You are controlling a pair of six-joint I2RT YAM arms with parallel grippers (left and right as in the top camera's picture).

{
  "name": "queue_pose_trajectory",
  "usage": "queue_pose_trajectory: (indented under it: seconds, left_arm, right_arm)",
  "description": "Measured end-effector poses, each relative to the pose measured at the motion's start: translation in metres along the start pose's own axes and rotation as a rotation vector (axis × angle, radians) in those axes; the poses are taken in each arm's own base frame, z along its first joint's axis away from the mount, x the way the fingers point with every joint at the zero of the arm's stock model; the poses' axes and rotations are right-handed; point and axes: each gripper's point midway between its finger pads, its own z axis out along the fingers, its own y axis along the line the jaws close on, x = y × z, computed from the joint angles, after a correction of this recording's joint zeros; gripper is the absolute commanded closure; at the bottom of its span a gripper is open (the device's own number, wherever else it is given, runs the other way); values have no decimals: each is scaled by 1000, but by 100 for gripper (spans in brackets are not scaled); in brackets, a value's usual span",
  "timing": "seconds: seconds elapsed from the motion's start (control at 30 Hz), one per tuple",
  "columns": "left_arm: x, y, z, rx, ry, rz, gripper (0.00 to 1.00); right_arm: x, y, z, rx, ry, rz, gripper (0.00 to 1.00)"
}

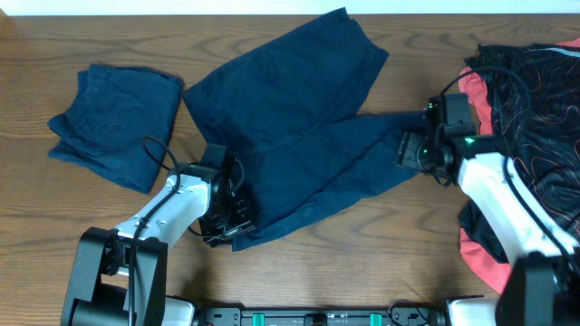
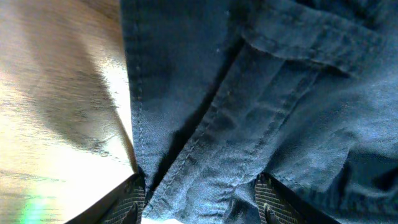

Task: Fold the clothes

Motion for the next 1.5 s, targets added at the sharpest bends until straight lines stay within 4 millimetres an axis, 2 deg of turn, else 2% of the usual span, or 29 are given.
queue_pose_trajectory:
  seconds: [0.33,0.53,0.67,0.77,0.83,1.03,1.13,1.2,1.27,1.4,1.47,1.5]
  left_arm:
    - [-1,1,0,-7,-7,0,41]
    - [-1,1,0,-9,-8,0,41]
    - [-1,1,0,-9,-8,0,41]
    - [-1,1,0,-9,-8,0,41]
    - [-1,1,0,-9,-8,0,41]
    - [-1,2,0,-10,-8,0,41]
    - [-1,2,0,-10,-8,0,41]
    - [-1,2,0,-9,-7,0,41]
    - [-1,2,0,-9,-7,1,44]
    - [3,6,-1,-20,12,1,45]
    - [5,8,-4,-25,20,-2,44]
    - [4,9,-5,-22,17,-5,38]
  right_arm:
    - [-41,36,46,-135,-22,157,31]
    - [-32,33,73,-120,28,256,34]
    - [-33,33,79,-122,29,284,51]
    - [-32,33,80,-120,33,300,83]
    - [-30,32,81,-116,40,307,98]
    - [-22,28,81,-93,73,317,99]
    - [-17,26,77,-82,88,298,99]
    - [-15,23,67,-69,93,276,99]
    - [-11,19,48,-45,91,248,99]
    - [1,1,-5,46,82,198,99]
    - [15,-12,-23,105,111,185,99]
    - [23,-20,-30,143,131,179,99]
